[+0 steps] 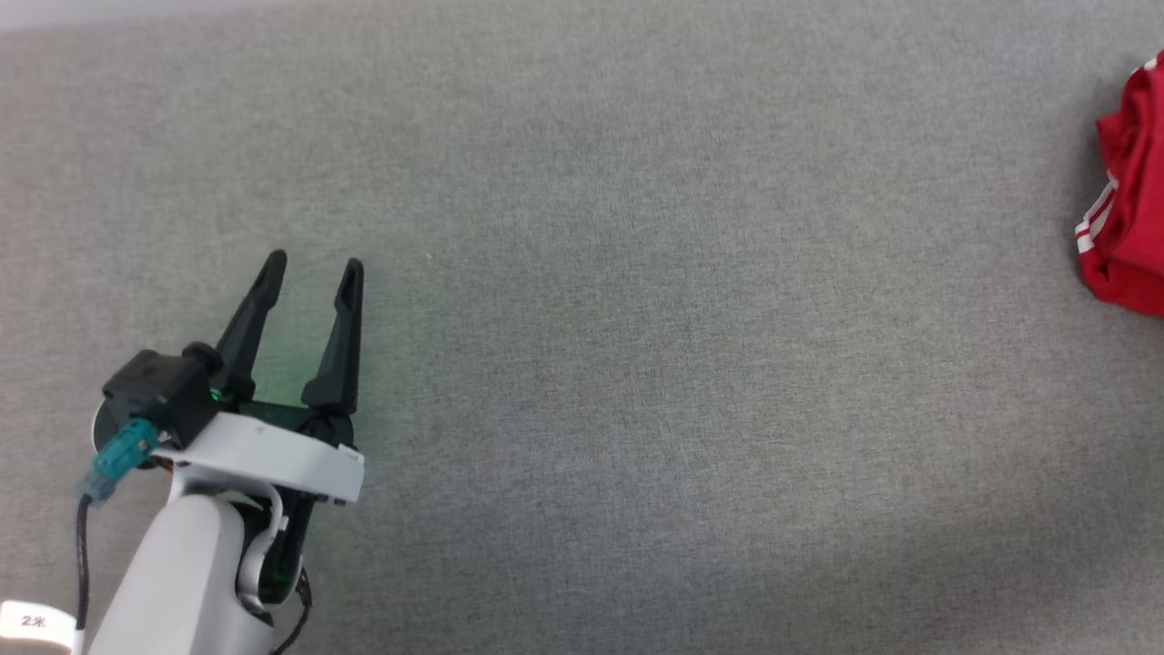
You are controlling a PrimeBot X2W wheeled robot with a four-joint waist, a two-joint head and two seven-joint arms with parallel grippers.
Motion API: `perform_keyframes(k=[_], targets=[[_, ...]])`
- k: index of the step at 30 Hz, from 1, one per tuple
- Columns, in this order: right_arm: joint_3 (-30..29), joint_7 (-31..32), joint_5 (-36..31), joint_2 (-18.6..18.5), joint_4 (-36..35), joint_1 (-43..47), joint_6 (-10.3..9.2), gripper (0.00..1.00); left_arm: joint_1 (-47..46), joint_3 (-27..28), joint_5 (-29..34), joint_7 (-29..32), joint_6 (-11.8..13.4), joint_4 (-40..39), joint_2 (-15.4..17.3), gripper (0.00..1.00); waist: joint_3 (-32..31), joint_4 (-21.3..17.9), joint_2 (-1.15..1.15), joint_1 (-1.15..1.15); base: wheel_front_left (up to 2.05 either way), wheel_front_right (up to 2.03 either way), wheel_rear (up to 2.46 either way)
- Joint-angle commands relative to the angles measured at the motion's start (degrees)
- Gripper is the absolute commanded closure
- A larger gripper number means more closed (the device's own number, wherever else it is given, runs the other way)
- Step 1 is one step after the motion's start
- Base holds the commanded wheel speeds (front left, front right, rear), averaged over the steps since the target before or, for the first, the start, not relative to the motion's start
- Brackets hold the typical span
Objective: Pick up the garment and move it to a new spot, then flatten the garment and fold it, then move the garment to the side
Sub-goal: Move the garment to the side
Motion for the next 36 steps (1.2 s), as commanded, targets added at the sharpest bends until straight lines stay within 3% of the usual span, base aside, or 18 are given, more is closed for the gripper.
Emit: perform_keyframes(k=[1,20,27,36], targets=[[0.2,-0.4,0.4,0.4,0.2,-0.7,-0.08,0.00,0.7,0.2,-0.2,0.0,-0.1,0.1,-0.1,0.00,-1.1,0.4,0.00,0.00,0.00,0.00,0.00],[2.9,-11.6,9.4,5.7,-4.6,11.8,-0.08,0.00,9.1,3.6,0.3,0.0,-0.1,1.7,-1.9,0.00,-14.6,5.1,0.00,0.00,0.00,0.00,0.00],[1.0,-17.9,11.1,8.5,-8.5,19.5,-0.08,0.00,12.9,5.3,1.0,0.0,-0.1,1.4,-2.2,0.00,-19.2,6.8,0.00,0.00,0.00,0.00,0.00],[-6.4,-21.2,8.3,13.9,-15.9,31.0,-0.08,0.00,17.3,8.5,1.4,0.0,-0.1,0.9,-2.2,0.00,-22.9,8.5,0.00,0.00,0.00,0.00,0.00]])
